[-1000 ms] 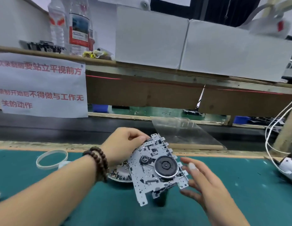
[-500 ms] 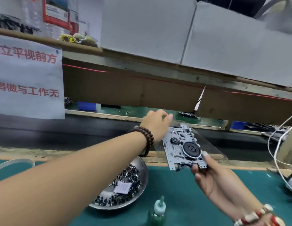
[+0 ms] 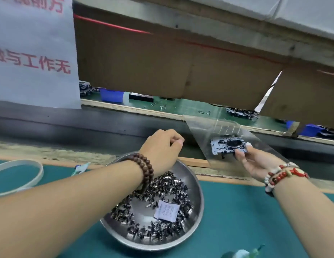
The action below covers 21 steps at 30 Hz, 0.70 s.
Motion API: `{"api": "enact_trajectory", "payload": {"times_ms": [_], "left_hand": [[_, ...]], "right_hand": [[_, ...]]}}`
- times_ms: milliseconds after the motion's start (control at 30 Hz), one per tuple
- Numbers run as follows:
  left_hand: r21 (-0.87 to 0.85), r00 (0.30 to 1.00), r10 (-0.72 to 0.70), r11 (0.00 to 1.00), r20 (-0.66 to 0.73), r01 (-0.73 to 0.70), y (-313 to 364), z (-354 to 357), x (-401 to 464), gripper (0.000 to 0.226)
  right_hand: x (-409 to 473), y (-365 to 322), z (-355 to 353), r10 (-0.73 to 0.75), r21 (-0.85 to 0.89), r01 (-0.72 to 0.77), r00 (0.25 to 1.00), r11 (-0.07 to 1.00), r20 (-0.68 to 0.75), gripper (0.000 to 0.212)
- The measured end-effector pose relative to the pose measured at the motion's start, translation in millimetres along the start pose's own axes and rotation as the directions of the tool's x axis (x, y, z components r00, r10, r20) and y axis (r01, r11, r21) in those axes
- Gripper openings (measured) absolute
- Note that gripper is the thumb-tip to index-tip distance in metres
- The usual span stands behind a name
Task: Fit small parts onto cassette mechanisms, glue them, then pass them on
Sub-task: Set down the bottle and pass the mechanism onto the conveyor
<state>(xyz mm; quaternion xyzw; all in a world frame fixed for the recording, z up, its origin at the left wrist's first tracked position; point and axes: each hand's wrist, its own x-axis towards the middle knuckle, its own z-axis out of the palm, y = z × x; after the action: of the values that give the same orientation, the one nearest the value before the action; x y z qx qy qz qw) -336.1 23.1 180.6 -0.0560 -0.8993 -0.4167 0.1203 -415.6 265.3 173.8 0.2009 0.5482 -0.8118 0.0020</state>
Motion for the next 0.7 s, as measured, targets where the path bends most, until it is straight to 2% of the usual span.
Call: {"api": "enact_trajectory", "payload": {"times_ms": [67, 133, 200, 267, 367, 433, 500, 600, 667, 700], "left_hand": [[0.017, 1.000, 0.009, 1.000, -0.014, -0.008, -7.7, -5.0, -3.6, 0.023], [0.058, 0.999, 0.018, 0.998, -0.032, -0.016, -16.6, -11.5, -9.9, 0.022], [0.137, 0.997, 0.044, 0.990, -0.062, -0.036, -25.1, -21.7, -19.0, 0.021], [0.217, 0.988, 0.100, 0.973, -0.115, -0.073, -32.4, -37.4, -34.1, 0.019], [0.285, 0.967, 0.180, 0.950, -0.182, -0.123, -42.1, -66.9, -74.8, 0.015], [0.318, 0.964, 0.183, 0.941, -0.195, -0.114, -48.8, -86.5, -108.1, 0.013], [0.375, 0.977, 0.124, 0.926, -0.171, -0.052, -57.0, -105.2, -137.5, 0.013], [0.464, 0.991, -0.079, 0.878, -0.112, 0.122, -70.1, -128.7, -165.8, 0.018], [0.550, 0.973, -0.220, 0.806, -0.067, 0.220, -75.0, -136.8, -177.8, 0.030], [0.574, 0.961, -0.271, 0.780, -0.050, 0.250, -76.5, -138.0, -183.7, 0.034]], "right_hand": [[6.2, -3.1, 3.4, -0.022, 0.008, 0.022, 0.999, 1.000, -0.030, 0.011], [7.4, -3.1, 3.2, -0.068, -0.107, 0.060, 0.995, 0.992, -0.071, 0.009], [2.9, -0.6, 0.8, -0.152, -0.282, 0.123, 0.985, 0.952, -0.086, 0.028], [-14.5, 4.6, 3.8, -0.221, -0.383, 0.195, 0.975, 0.903, -0.026, 0.037], [-58.0, 14.7, 12.6, -0.289, -0.433, 0.316, 0.949, 0.844, 0.129, 0.029], [-92.9, 13.8, 19.4, -0.265, -0.421, 0.349, 0.933, 0.837, 0.245, 0.021], [-126.4, 3.0, 29.1, -0.241, -0.393, 0.364, 0.913, 0.844, 0.329, 0.018], [-179.9, -15.4, 49.5, -0.261, -0.420, 0.472, 0.845, 0.775, 0.467, 0.019], [-213.7, -18.1, 64.5, -0.295, -0.485, 0.618, 0.754, 0.619, 0.587, 0.022], [-228.8, -14.5, 72.3, -0.300, -0.524, 0.695, 0.700, 0.492, 0.648, 0.023]]}}
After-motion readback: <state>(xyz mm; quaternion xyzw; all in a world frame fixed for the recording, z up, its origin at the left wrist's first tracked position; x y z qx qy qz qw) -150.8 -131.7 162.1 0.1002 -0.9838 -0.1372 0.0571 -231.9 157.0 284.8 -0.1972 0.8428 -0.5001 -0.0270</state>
